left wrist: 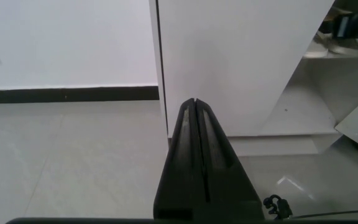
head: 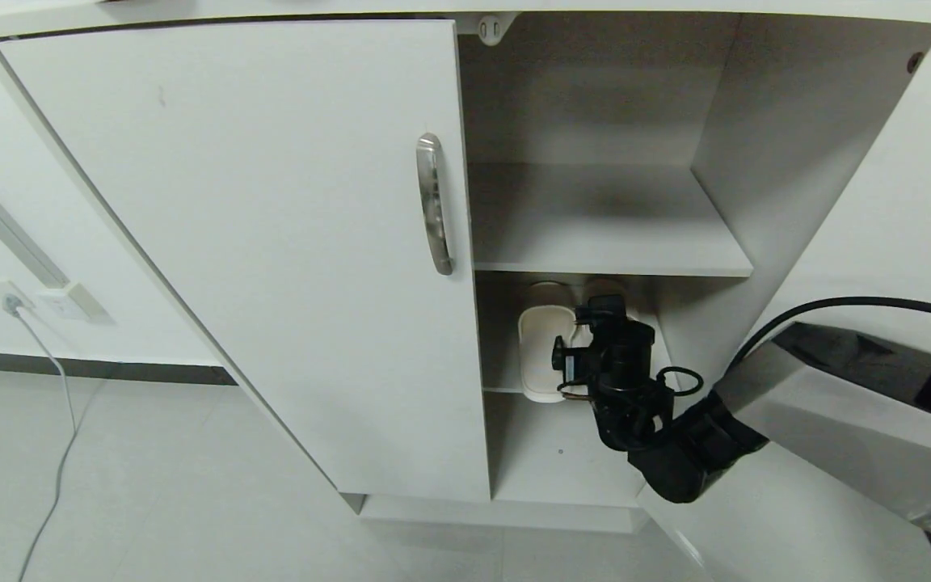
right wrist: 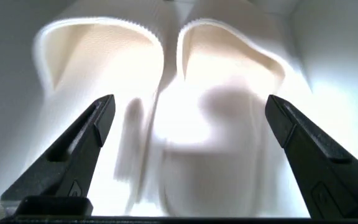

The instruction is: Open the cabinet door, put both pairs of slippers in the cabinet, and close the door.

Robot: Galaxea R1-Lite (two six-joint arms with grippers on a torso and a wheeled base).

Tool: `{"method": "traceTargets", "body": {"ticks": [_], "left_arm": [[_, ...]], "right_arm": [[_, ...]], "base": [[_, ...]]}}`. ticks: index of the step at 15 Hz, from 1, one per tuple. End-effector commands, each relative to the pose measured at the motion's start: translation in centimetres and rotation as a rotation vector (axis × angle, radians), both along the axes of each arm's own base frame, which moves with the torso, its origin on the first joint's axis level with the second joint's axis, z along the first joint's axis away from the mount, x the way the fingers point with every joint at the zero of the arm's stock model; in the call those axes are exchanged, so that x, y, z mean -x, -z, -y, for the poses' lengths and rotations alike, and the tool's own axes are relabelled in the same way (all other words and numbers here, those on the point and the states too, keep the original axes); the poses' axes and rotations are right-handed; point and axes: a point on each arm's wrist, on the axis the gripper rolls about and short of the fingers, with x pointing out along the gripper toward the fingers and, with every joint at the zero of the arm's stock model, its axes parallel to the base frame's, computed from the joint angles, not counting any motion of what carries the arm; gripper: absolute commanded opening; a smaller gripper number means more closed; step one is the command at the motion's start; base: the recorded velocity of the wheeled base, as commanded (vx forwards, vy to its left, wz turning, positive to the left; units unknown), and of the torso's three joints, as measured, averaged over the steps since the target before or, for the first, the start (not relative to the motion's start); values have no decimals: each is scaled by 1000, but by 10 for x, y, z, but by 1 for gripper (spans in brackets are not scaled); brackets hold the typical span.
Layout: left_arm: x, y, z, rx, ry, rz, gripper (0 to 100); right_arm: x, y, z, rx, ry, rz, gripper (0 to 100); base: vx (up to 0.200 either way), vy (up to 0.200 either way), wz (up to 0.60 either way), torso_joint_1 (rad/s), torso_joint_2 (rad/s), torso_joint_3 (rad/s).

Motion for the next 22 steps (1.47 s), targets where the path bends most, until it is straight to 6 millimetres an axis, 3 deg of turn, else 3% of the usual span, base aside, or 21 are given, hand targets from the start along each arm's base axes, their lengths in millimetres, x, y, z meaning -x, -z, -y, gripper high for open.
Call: {"method": "traceTargets", "body": {"ticks": [1,7,9,20,22], "left_arm": [[0,0,0,0,0,-2,0],[0,0,0,0,0,-1,0],[0,0,0,0,2,-1,0],[0,0,0,0,0,-2,0],[0,0,0,0,0,-1,0]], "right_arm": [[44,-23,9,-22,-46,29,100],[103,-33,18,-36,-127,42,100],[107,-35,17,-43,-138,53,100],[114,-27,17,-19,-151,25,100],[114,-27,18,-15,-151,23,100]], "base": [[0,0,0,0,0,0],[0,0,0,0,0,0],[0,0,0,0,0,0],[-200,0,0,4,1,2],[0,0,0,0,0,0]]}}
